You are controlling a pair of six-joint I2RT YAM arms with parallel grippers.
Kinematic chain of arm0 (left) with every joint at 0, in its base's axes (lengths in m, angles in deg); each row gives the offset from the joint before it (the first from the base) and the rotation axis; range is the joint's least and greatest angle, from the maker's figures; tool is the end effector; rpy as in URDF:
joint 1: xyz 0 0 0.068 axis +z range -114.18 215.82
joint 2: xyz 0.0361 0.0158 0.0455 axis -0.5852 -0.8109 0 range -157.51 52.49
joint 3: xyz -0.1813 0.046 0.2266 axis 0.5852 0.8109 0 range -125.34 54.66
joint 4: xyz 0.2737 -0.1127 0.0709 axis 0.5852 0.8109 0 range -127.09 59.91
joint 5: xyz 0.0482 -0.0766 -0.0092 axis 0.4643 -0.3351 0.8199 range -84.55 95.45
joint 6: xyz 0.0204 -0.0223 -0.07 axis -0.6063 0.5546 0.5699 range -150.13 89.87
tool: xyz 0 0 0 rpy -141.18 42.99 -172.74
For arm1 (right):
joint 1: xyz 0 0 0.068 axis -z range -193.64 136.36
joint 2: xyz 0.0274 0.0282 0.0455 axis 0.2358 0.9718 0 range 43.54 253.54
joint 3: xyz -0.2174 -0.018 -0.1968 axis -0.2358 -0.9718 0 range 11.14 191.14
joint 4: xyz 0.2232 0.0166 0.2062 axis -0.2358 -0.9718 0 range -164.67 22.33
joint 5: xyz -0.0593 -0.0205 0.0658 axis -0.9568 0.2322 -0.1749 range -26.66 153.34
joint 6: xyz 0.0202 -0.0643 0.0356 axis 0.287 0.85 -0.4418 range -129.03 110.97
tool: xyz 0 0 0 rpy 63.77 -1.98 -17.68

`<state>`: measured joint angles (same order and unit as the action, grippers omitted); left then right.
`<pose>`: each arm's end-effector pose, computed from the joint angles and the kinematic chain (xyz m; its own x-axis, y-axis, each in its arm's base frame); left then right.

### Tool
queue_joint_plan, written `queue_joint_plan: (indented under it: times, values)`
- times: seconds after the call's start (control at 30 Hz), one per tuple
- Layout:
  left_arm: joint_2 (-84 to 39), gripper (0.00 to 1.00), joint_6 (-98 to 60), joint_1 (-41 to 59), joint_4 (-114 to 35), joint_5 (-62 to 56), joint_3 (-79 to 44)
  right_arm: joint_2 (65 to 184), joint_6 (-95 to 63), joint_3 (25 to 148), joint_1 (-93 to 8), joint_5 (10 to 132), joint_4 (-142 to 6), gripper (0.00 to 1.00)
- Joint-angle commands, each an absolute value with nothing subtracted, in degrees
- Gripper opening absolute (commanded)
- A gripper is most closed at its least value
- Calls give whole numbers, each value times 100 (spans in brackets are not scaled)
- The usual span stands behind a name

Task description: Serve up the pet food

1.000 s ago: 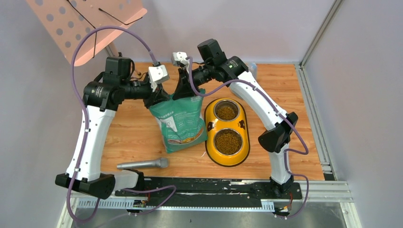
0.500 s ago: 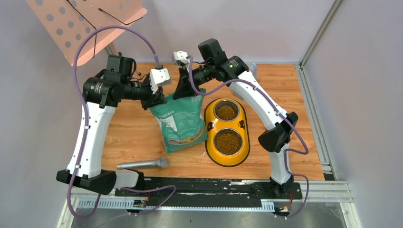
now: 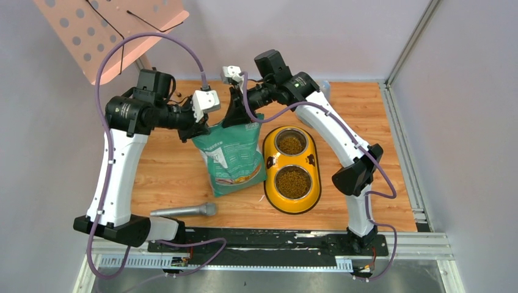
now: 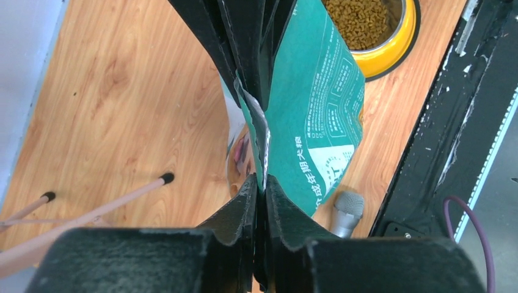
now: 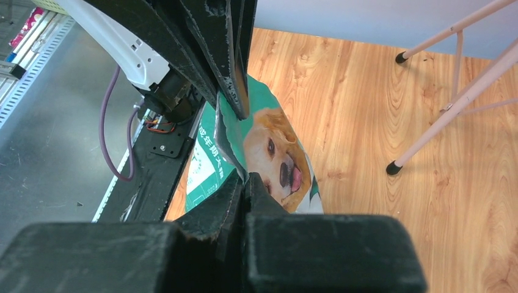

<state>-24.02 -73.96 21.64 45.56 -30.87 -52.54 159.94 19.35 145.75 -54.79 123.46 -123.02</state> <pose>0.2333 -0.0984 0.4917 -0.1692 0.6184 -0.7675 0.9265 0.3654 0.0902 0.3311 0.3637 0.4529 0.0034 -0.3117 -0.9502 -0.9624 -0.2590 0.0816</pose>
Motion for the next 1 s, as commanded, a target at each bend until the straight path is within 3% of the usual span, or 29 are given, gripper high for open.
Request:
queue_joint_plan:
  times: [0.0, 0.17, 0.27, 0.33, 0.43, 0.67, 0.73, 0.77, 0.87, 0.93, 0.97]
  values:
    - [-2280, 12, -7515, 2211, 4857, -2396, -5487, 15881, 2056, 14447, -5330, 12190, -12338, 0]
    - [-2388, 0, -7667, 2228, 5137, -2327, -5629, 15786, 2167, 14310, -5293, 12202, -12424, 1]
    - [-2405, 0, -7623, 2228, 5164, -2468, -5619, 15759, 2491, 14336, -5286, 12073, -12790, 28]
    - [-2353, 0, -7537, 2228, 5015, -2531, -5591, 15718, 2728, 14320, -5280, 11869, -13017, 24]
    - [-2299, 0, -7506, 2228, 4896, -2508, -5558, 15673, 3055, 14298, -5184, 11722, -13387, 0]
    - [-2419, 0, -7751, 2228, 5141, -2494, -5640, 15645, 3130, 14531, -4615, 11926, -13952, 0]
    - [-2412, 0, -7753, 2235, 5108, -2475, -5617, 15579, 3129, 14519, -4546, 11751, -13961, 19]
    - [-2408, 0, -7742, 2232, 5089, -2481, -5608, 15546, 3176, 14489, -4526, 11673, -13967, 23]
    - [-2421, 0, -7724, 2237, 5069, -2521, -5608, 15469, 3273, 14394, -4440, 11560, -13965, 19]
    - [-2438, 0, -7718, 2235, 5070, -2541, -5635, 15470, 3293, 14408, -4369, 11628, -13980, 1]
    - [-2447, 0, -7696, 2236, 5059, -2549, -5641, 15474, 3284, 14412, -4319, 11740, -13983, 0]
